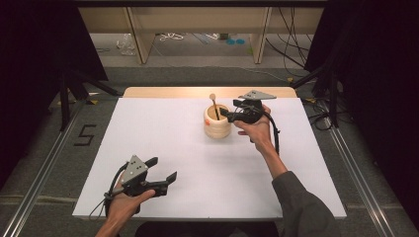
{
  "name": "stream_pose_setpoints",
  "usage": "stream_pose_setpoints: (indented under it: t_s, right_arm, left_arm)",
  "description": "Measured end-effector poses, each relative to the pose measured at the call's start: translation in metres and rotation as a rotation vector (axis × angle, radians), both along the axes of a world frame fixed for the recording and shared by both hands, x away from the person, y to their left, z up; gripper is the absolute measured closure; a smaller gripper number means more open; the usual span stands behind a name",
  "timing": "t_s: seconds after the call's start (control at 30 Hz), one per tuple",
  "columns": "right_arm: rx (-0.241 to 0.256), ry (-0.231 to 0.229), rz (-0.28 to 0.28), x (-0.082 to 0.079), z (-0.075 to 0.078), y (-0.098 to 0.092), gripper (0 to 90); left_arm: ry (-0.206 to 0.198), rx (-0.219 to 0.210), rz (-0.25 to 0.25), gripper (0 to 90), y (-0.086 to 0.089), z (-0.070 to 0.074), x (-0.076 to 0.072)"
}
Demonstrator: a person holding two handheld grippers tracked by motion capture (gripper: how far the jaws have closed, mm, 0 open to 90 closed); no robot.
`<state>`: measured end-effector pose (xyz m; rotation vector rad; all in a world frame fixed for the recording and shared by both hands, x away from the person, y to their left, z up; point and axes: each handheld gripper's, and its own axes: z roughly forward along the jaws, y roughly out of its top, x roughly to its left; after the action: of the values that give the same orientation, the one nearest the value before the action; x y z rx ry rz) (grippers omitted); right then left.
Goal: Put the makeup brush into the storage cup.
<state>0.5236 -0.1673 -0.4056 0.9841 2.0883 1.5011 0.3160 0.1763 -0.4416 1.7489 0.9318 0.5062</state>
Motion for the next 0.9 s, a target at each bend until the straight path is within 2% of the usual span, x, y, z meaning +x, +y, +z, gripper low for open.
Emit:
stream_pose_setpoints:
  t_s: [0.13,0.2,0.23,0.3,0.37,0.53,0.63,0.73,0.77,0.8,0.87,0.9]
  right_arm:
    - [-0.005,-0.009,-0.005,-0.006,0.000,-0.004,27.8]
    - [-0.012,-0.004,0.003,-0.010,-0.001,-0.005,26.3]
    - [-0.019,0.014,0.002,-0.012,0.000,-0.005,25.0]
    - [-0.005,-0.003,0.005,-0.016,0.000,-0.007,24.7]
    - [0.013,0.004,0.003,-0.021,0.002,-0.009,23.7]
    - [0.015,-0.010,-0.007,-0.035,0.008,-0.012,20.5]
    - [0.038,-0.024,0.002,-0.045,0.011,-0.013,20.9]
    - [0.029,-0.043,0.009,-0.053,0.011,-0.014,20.2]
    - [0.024,-0.031,0.010,-0.057,0.012,-0.015,19.7]
    - [0.024,-0.047,0.011,-0.059,0.012,-0.016,19.7]
    - [0.044,-0.050,0.016,-0.064,0.011,-0.017,19.4]
    - [0.039,-0.047,0.016,-0.066,0.012,-0.019,18.9]
  left_arm:
    - [-0.005,0.000,0.002,16.0,0.000,0.000,0.000]
    - [0.000,-0.010,0.009,16.0,0.000,0.000,0.000]
    - [-0.007,-0.010,0.000,16.0,0.001,0.000,0.000]
    - [-0.007,-0.001,0.004,16.0,0.001,0.001,0.000]
    - [-0.013,0.003,0.000,16.0,0.002,0.002,0.000]
    - [-0.010,-0.008,0.007,16.0,0.001,0.002,-0.001]
    - [-0.015,-0.010,0.012,16.0,0.002,0.002,0.000]
    - [-0.021,-0.006,0.008,16.0,0.002,0.003,0.000]
    - [-0.023,-0.008,0.008,16.0,0.002,0.003,0.000]
    - [-0.024,-0.009,0.009,16.0,0.002,0.003,-0.001]
    - [-0.025,-0.011,0.009,16.0,0.002,0.003,-0.001]
    - [-0.026,-0.011,0.010,16.0,0.003,0.003,-0.001]
